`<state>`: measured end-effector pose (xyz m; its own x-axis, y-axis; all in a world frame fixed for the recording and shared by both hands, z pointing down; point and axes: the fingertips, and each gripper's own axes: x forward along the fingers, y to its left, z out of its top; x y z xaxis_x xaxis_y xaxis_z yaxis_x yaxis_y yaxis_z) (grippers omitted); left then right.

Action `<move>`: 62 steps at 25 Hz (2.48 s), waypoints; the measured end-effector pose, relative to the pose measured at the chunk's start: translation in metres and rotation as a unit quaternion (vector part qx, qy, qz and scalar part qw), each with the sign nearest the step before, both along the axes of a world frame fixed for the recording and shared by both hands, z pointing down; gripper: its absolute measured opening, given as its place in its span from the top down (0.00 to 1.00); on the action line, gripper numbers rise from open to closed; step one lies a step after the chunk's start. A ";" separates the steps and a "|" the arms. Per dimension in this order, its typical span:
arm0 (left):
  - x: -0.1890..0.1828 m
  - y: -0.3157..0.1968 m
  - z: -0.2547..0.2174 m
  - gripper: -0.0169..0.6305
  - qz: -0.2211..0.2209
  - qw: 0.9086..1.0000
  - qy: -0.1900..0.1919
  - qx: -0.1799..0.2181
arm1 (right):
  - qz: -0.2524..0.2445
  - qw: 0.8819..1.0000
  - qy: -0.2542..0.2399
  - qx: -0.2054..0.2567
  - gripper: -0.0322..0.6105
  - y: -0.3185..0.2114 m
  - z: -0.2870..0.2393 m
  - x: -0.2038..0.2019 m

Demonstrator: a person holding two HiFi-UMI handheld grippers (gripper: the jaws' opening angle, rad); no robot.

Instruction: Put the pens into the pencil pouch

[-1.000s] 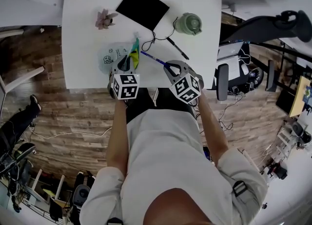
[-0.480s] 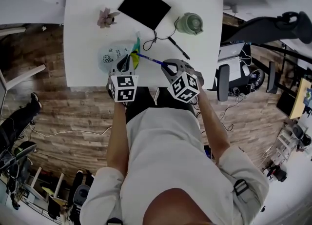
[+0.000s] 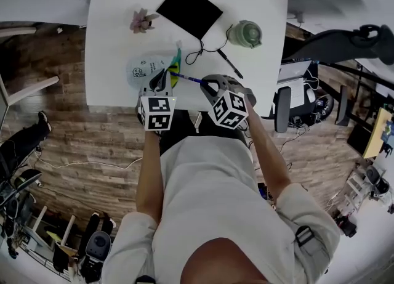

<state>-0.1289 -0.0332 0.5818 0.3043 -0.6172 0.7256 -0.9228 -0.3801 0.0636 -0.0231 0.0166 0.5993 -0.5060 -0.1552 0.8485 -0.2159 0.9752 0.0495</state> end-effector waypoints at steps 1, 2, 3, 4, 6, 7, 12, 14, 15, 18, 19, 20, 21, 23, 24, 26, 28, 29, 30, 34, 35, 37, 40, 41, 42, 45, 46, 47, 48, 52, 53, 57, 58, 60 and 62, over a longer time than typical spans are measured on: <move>0.000 0.000 -0.001 0.96 0.000 1.000 0.002 0.001 | -0.005 1.000 0.001 0.001 0.88 -0.001 0.000 -0.003; -0.001 0.000 -0.001 0.96 -0.001 1.000 0.004 0.001 | -0.009 1.000 0.001 0.001 0.88 -0.002 0.001 -0.006; -0.001 0.001 -0.002 0.96 -0.001 1.000 0.005 0.000 | -0.014 1.000 0.001 0.002 0.88 -0.003 0.001 -0.009; -0.002 0.001 -0.002 0.96 -0.001 1.000 0.007 0.000 | -0.018 1.000 0.001 0.002 0.88 -0.004 0.001 -0.013; -0.003 0.002 -0.003 0.96 -0.002 1.000 0.012 -0.001 | -0.025 1.000 -0.001 0.004 0.88 -0.006 0.000 -0.021; -0.003 0.002 -0.004 0.96 -0.003 1.000 0.014 -0.001 | -0.029 1.000 -0.002 0.004 0.88 -0.007 0.000 -0.025; -0.003 0.001 -0.010 0.96 0.000 1.000 0.025 0.003 | -0.040 0.999 -0.011 0.009 0.88 -0.011 -0.002 -0.044; -0.004 0.000 -0.011 0.96 -0.001 1.000 0.030 0.003 | -0.044 0.999 -0.014 0.010 0.88 -0.013 -0.002 -0.051; -0.004 0.000 -0.011 0.96 -0.002 0.999 0.033 0.002 | -0.046 0.999 -0.015 0.010 0.88 -0.014 -0.002 -0.055; -0.005 -0.001 -0.012 0.96 -0.003 0.999 0.039 0.001 | -0.051 0.998 -0.019 0.013 0.88 -0.017 -0.003 -0.066; -0.006 -0.001 -0.012 0.96 -0.003 0.999 0.040 0.001 | -0.052 0.998 -0.021 0.013 0.88 -0.018 -0.003 -0.069; -0.006 -0.001 -0.012 0.96 -0.003 0.999 0.042 0.002 | -0.053 0.998 -0.023 0.014 0.88 -0.019 -0.004 -0.073; -0.006 -0.001 -0.012 0.96 -0.003 0.999 0.044 0.002 | -0.054 0.998 -0.026 0.014 0.88 -0.019 -0.004 -0.076; -0.006 -0.002 -0.012 0.97 -0.003 0.999 0.048 0.002 | -0.055 0.998 -0.030 0.014 0.88 -0.021 -0.003 -0.082; -0.006 -0.002 -0.012 0.97 -0.004 0.999 0.050 0.002 | -0.055 0.998 -0.032 0.013 0.88 -0.021 -0.003 -0.084; -0.006 -0.002 -0.013 0.97 -0.005 0.998 0.056 0.002 | -0.056 0.998 -0.035 0.013 0.88 -0.022 -0.002 -0.089; -0.007 -0.002 -0.014 0.97 -0.006 0.998 0.064 0.002 | -0.057 0.998 -0.039 0.012 0.88 -0.022 -0.001 -0.095; -0.007 -0.002 -0.014 0.97 -0.007 0.998 0.067 0.002 | -0.058 0.997 -0.042 0.011 0.88 -0.022 -0.001 -0.098; -0.007 -0.002 -0.014 0.97 -0.008 0.997 0.071 0.002 | -0.058 0.997 -0.045 0.011 0.88 -0.022 0.000 -0.101; -0.008 -0.003 -0.013 0.97 -0.010 0.997 0.079 0.002 | -0.056 0.997 -0.056 0.008 0.88 -0.022 0.004 -0.113; -0.008 -0.003 -0.013 0.97 -0.009 0.997 0.079 0.002 | -0.055 0.997 -0.058 0.008 0.88 -0.023 0.005 -0.115; -0.010 -0.003 -0.013 0.97 -0.010 0.997 0.080 0.002 | -0.052 0.997 -0.060 0.007 0.88 -0.023 0.007 -0.117; -0.010 -0.003 -0.014 0.97 -0.010 0.997 0.082 0.002 | -0.046 0.997 -0.062 0.009 0.88 -0.023 0.009 -0.117; -0.009 -0.003 -0.014 0.97 -0.011 0.997 0.082 0.002 | -0.043 0.997 -0.062 0.011 0.88 -0.023 0.010 -0.116; -0.009 -0.003 -0.014 0.97 -0.011 0.996 0.083 0.002 | -0.040 0.997 -0.063 0.013 0.88 -0.024 0.010 -0.116; -0.008 -0.003 -0.013 0.97 -0.009 0.997 0.081 0.002 | -0.031 0.997 -0.065 0.017 0.86 -0.024 0.011 -0.115; -0.008 -0.003 -0.013 0.97 -0.006 0.997 0.080 0.002 | -0.029 0.997 -0.065 0.017 0.85 -0.024 0.012 -0.115; -0.007 -0.003 -0.013 0.97 -0.004 0.997 0.078 0.002 | -0.027 0.997 -0.065 0.016 0.82 -0.024 0.012 -0.114; -0.007 -0.003 -0.013 0.97 -0.002 0.997 0.076 0.003 | -0.025 0.997 -0.065 0.016 0.81 -0.024 0.012 -0.113; -0.007 -0.003 -0.013 0.97 0.008 0.998 0.060 0.004 | -0.017 0.997 -0.068 0.018 0.76 -0.025 0.007 -0.110; -0.006 -0.003 -0.013 0.97 0.011 0.998 0.056 0.005 | -0.014 0.997 -0.069 0.019 0.76 -0.026 0.005 -0.108; -0.005 -0.003 -0.012 0.97 0.022 0.999 0.042 0.006 | 0.003 0.997 -0.074 0.024 0.76 -0.029 -0.001 -0.100; -0.004 -0.003 -0.012 0.97 0.024 0.999 0.040 0.005 | 0.009 0.997 -0.076 0.025 0.76 -0.029 -0.003 -0.096; -0.003 -0.004 -0.011 0.97 0.029 0.999 0.034 0.005 | 0.023 0.996 -0.078 0.028 0.76 -0.032 -0.006 -0.089; -0.002 -0.003 -0.008 0.96 0.035 0.999 0.023 0.004 | 0.041 0.996 -0.080 0.029 0.76 -0.034 -0.009 -0.080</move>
